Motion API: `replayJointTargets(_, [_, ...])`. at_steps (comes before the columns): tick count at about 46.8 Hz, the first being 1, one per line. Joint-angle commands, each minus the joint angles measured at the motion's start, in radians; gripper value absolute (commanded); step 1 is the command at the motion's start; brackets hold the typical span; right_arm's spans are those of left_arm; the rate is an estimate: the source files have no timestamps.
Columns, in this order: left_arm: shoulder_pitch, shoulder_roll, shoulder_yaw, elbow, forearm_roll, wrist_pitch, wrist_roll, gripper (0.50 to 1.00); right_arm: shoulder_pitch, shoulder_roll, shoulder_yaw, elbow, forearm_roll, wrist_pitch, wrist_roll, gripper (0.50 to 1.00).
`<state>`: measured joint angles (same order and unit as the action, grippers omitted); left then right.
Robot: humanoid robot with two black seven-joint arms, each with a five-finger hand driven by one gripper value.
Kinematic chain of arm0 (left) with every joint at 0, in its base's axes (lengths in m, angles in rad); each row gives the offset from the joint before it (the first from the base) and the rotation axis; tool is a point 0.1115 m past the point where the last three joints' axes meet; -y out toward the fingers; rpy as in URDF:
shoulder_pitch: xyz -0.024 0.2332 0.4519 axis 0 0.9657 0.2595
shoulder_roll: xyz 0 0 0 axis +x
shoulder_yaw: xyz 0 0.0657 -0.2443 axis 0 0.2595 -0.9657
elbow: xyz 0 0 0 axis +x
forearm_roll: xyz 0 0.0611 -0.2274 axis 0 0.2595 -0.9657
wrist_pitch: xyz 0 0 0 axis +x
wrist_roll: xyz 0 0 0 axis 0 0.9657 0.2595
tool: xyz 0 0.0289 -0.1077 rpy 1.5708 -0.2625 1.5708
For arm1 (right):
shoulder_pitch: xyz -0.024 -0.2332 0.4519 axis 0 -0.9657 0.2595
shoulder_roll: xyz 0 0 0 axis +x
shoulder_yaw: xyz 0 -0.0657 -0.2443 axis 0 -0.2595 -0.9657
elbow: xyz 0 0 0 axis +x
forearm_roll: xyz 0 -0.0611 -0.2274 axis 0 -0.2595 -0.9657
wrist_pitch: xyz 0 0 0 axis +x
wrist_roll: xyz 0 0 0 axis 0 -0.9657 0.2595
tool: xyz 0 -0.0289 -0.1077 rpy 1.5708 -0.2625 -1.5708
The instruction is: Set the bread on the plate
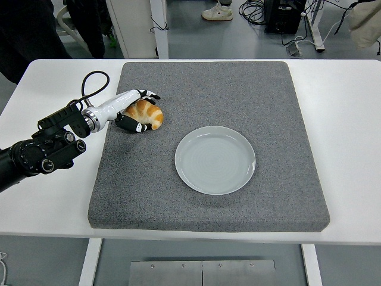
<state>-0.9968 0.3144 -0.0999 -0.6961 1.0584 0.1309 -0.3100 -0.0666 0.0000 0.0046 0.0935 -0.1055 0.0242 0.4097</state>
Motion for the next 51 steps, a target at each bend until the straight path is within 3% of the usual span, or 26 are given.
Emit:
replayJointTargets(1, [0.000,0.000,-0.001,0.000,-0.003,-0.001,0.000,0.500,-0.001,0.000,0.000,0.000,0.000,0.000,0.000,1.000])
replayJointTargets(34, [-0.069,0.015,0.003,0.006,-0.020,-0.004,-0.003,0.500,0.004,0.000,0.000,0.000,0.001,0.000,0.000,1.000])
replayJointTargets(51, [-0.212,0.071,0.037,0.006,-0.023,-0.034,0.002,0.500,0.007,0.000,0.000,0.000,0.001,0.002,0.000,1.000])
